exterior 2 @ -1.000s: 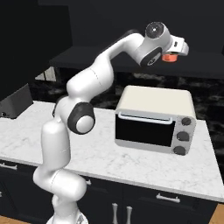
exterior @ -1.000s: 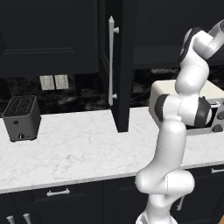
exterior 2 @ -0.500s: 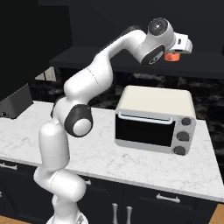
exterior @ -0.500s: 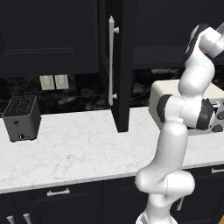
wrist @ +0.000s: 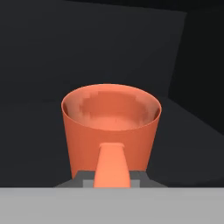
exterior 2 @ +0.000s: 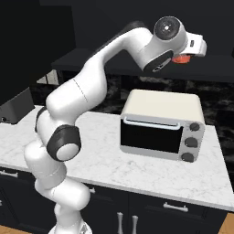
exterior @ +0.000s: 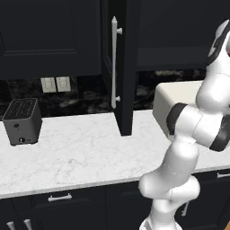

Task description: Gather all objects into one cabinet and sort the glasses and bowls to opposite sides.

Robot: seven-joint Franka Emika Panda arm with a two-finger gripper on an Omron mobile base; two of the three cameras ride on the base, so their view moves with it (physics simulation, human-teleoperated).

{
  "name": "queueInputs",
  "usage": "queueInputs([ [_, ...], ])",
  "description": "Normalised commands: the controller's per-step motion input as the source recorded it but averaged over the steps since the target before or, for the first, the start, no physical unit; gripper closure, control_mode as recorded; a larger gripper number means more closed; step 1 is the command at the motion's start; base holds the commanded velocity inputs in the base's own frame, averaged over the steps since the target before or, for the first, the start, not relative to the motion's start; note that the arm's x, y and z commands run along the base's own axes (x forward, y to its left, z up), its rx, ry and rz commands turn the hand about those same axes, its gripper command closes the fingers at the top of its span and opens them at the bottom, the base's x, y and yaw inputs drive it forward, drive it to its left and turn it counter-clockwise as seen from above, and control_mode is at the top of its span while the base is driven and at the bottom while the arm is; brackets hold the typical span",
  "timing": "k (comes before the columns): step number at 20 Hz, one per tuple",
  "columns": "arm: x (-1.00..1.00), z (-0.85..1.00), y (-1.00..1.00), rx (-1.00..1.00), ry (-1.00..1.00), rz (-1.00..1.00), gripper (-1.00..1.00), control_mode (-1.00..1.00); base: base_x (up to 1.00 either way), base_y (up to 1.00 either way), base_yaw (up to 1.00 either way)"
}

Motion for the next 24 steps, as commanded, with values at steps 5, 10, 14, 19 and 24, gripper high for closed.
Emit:
queueInputs([
  [5, -0.99, -0.06, 0.52, 0.0, -0.03, 0.02, 1.0, -1.0, 0.0, 0.0, 0.0],
  [10, -0.84, 0.0, 0.88, -0.13, 0.0, 0.01, 1.0, -1.0, 0.0, 0.0, 0.0],
  [14, -0.84, 0.02, 0.92, -0.21, -0.05, 0.0, 1.0, -1.0, 0.0, 0.0, 0.0],
  [19, -0.89, 0.1, 0.77, -0.12, -0.06, 0.0, 1.0, -1.0, 0.0, 0.0, 0.0],
  [24, -0.74, 0.19, 0.44, 0.0, -0.03, 0.0, 1.0, -1.0, 0.0, 0.0, 0.0],
])
